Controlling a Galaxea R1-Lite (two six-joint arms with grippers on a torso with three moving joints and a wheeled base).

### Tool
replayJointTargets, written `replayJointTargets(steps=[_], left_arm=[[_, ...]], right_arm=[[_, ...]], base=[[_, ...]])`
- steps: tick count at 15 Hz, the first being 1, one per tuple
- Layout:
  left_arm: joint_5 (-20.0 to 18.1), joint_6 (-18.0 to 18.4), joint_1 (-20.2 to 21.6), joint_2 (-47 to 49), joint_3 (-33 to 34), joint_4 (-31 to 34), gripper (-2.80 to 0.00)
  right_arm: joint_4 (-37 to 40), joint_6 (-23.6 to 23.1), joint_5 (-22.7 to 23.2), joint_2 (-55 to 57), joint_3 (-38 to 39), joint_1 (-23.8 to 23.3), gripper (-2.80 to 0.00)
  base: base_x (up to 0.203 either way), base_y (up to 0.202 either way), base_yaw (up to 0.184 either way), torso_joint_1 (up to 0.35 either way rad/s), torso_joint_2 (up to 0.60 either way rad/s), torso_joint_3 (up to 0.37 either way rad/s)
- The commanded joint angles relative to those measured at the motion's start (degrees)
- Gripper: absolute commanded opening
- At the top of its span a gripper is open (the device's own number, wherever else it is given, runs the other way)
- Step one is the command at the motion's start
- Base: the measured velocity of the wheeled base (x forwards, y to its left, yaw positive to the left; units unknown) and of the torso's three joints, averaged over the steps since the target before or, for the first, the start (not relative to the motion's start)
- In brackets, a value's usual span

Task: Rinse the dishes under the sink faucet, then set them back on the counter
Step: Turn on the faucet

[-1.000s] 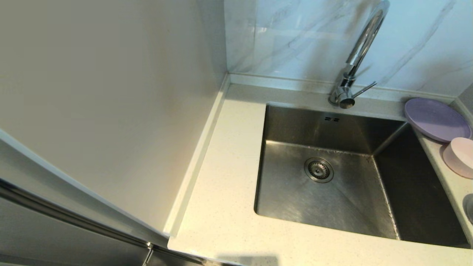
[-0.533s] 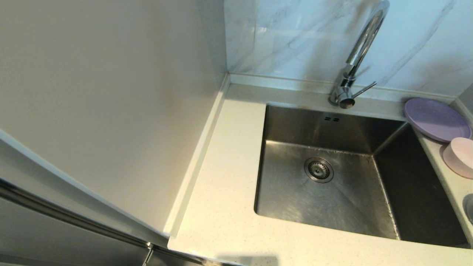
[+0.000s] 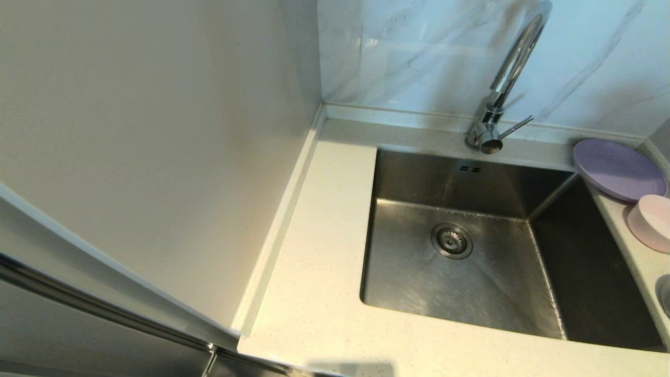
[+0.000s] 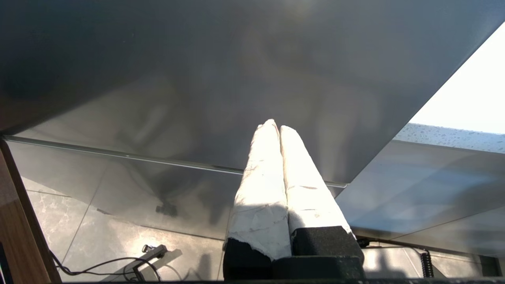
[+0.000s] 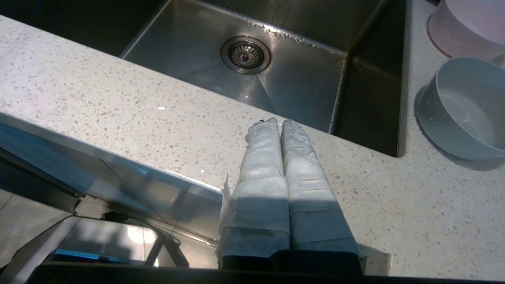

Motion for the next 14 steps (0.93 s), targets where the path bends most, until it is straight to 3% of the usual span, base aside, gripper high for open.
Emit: replayJointTargets(steps=[1,14], left_arm=[[0.01,0.0,0.0,0.0,0.0,0.0,-2.8],[-0.03,0.0,0.0,0.0,0.0,0.0,-2.8]], right_arm=[[-2.63,0.03,0.02,-0.01,0.83,0.02,-2.8],[-2.47,0.45,-0.07,-0.01,0.86,0.02,-2.8]], base=[[0.0,0.0,0.0,0.0,0.0,0.0],[0.0,0.0,0.0,0.0,0.0,0.0]])
